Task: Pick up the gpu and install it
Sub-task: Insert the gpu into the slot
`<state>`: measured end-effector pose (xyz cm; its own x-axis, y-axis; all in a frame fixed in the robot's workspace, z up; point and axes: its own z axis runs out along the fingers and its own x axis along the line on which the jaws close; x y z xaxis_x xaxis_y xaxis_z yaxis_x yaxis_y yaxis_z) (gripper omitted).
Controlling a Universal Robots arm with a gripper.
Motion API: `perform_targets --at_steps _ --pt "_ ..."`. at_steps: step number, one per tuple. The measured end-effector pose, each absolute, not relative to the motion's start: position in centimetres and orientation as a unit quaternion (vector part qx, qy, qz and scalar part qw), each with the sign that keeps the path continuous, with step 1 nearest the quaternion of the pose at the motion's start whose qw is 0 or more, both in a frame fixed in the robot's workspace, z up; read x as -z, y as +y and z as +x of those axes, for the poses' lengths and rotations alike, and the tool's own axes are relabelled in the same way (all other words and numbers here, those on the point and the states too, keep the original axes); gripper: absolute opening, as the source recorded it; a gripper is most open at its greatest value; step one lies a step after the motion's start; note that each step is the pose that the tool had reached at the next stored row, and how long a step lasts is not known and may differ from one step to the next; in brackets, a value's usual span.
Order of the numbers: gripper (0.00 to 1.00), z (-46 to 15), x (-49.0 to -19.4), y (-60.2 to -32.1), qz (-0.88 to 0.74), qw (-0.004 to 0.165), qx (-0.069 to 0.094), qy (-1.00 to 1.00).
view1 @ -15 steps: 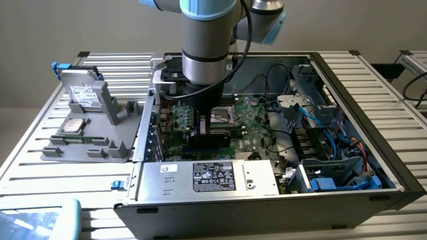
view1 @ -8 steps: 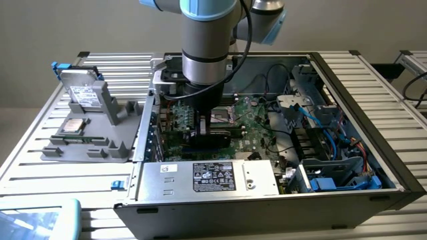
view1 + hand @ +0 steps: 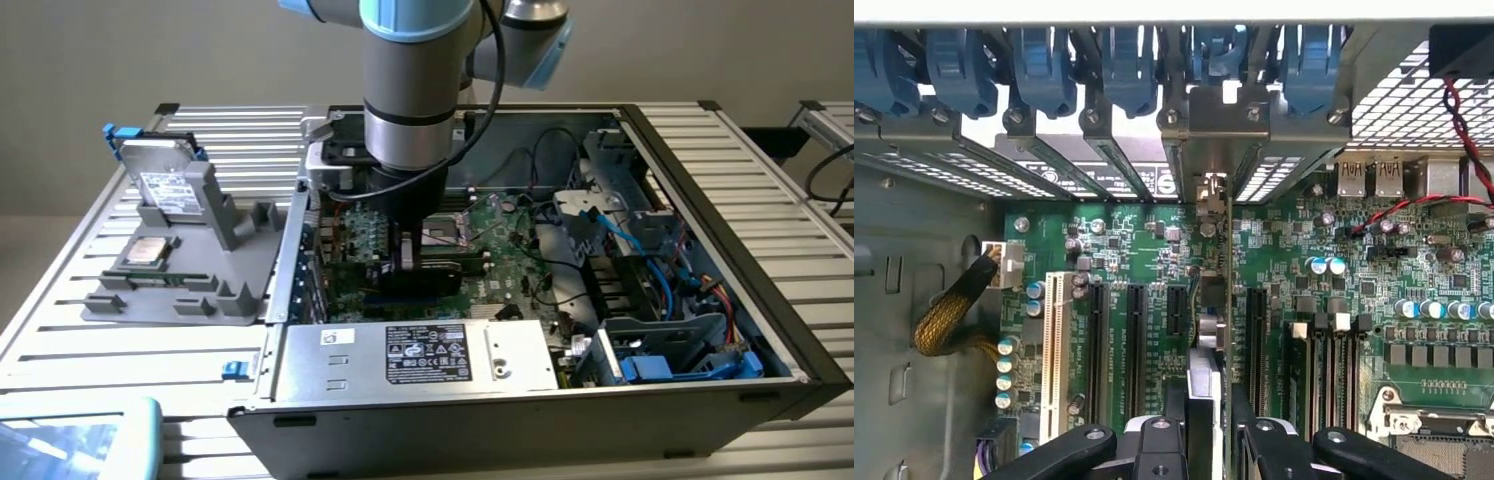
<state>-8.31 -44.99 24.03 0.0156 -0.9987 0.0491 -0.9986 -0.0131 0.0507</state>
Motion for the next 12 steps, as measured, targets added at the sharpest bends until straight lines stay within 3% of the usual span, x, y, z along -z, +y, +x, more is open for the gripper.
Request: perform_targets --at_steps 12 --pt "0.27 -8.32 -24.0 -45.0 0.714 0.035 0.0 -0.699"
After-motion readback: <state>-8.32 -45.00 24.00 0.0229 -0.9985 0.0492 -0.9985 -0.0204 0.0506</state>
